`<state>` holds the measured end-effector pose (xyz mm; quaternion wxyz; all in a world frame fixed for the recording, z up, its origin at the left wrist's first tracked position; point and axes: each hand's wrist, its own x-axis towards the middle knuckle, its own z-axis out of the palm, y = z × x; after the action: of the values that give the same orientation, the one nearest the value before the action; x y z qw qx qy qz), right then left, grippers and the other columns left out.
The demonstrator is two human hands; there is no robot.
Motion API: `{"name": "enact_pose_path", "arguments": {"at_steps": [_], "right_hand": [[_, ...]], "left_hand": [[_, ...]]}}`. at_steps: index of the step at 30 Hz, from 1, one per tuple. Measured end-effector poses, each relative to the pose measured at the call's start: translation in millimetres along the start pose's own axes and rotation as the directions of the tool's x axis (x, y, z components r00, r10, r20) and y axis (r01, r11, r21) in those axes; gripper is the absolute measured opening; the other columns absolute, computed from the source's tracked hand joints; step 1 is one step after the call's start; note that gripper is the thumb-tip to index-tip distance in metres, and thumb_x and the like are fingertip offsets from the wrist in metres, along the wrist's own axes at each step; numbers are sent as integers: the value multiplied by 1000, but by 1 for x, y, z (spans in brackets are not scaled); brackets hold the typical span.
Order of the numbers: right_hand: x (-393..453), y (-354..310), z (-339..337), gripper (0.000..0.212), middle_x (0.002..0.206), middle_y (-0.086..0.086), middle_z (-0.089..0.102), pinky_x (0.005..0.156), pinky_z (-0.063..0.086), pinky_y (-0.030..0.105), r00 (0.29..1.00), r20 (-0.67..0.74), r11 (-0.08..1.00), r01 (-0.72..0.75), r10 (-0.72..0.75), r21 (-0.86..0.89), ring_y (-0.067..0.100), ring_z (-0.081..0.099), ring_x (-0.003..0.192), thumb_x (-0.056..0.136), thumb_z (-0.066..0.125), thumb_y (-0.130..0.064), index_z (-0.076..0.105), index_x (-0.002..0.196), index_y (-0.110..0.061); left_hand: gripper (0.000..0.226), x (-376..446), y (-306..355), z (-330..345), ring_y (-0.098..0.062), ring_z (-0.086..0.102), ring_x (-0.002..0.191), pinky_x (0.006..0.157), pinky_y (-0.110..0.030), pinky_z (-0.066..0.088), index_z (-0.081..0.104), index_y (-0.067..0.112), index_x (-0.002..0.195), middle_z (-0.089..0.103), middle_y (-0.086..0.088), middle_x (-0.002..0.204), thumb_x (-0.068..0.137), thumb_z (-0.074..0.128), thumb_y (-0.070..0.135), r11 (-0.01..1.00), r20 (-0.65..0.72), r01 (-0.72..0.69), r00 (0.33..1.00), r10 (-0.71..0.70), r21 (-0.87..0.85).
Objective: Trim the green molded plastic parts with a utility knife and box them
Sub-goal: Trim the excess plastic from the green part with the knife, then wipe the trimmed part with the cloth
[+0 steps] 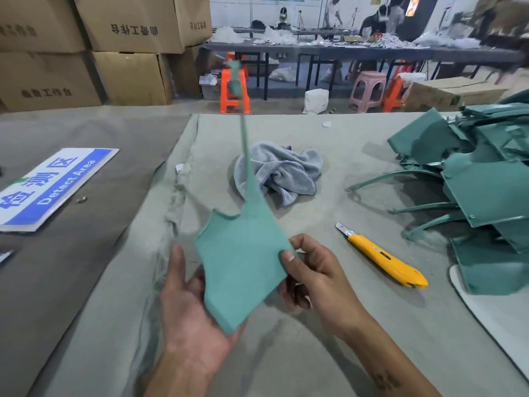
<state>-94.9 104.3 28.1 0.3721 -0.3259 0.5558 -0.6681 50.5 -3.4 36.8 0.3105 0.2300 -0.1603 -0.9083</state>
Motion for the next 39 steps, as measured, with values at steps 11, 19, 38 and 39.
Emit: {"name": "enact_pose_path", "arguments": {"at_steps": [11, 19, 38, 39], "right_hand": [[22, 15, -15, 25, 72, -1, 73, 63, 57, 41, 850, -440, 897, 82, -290, -434, 14, 69, 68, 97, 64, -45, 69, 82, -26], [154, -6, -47, 64, 136, 6, 59, 103, 41, 37, 792, -545, 668, -252, -273, -701, 27, 44, 138, 85, 72, -58, 59, 131, -16], [239, -44, -18, 40, 79, -12, 63, 60, 46, 33, 749, -496, 747, -2, -439, -665, 14, 64, 76, 65, 73, -48, 56, 94, -26], [221, -54, -15, 41, 77, -12, 64, 62, 51, 36, 707, -513, 786, 99, -487, -610, 8, 63, 72, 64, 74, -48, 56, 93, -25]], "left_hand": [[37, 14, -18, 7, -22, 77, 86, 63, -35, 63, 69, 14, 117, 77, -9, 111, 84, 60, 2, 958, -81, -207, 971, 226, 196], [32, 27, 12, -5, -21, 78, 79, 56, -37, 62, 73, 22, 104, 80, -2, 101, 79, 62, 6, 979, -194, -201, 962, 193, -23], [54, 42, 9, 3, -29, 76, 97, 67, -50, 63, 68, 23, 127, 75, -6, 119, 79, 56, 2, 952, -128, -271, 959, 254, -142], [56, 43, 10, 2, -31, 74, 102, 72, -56, 61, 65, 24, 132, 74, -5, 122, 81, 54, 2, 946, -114, -302, 951, 289, -120]]}}
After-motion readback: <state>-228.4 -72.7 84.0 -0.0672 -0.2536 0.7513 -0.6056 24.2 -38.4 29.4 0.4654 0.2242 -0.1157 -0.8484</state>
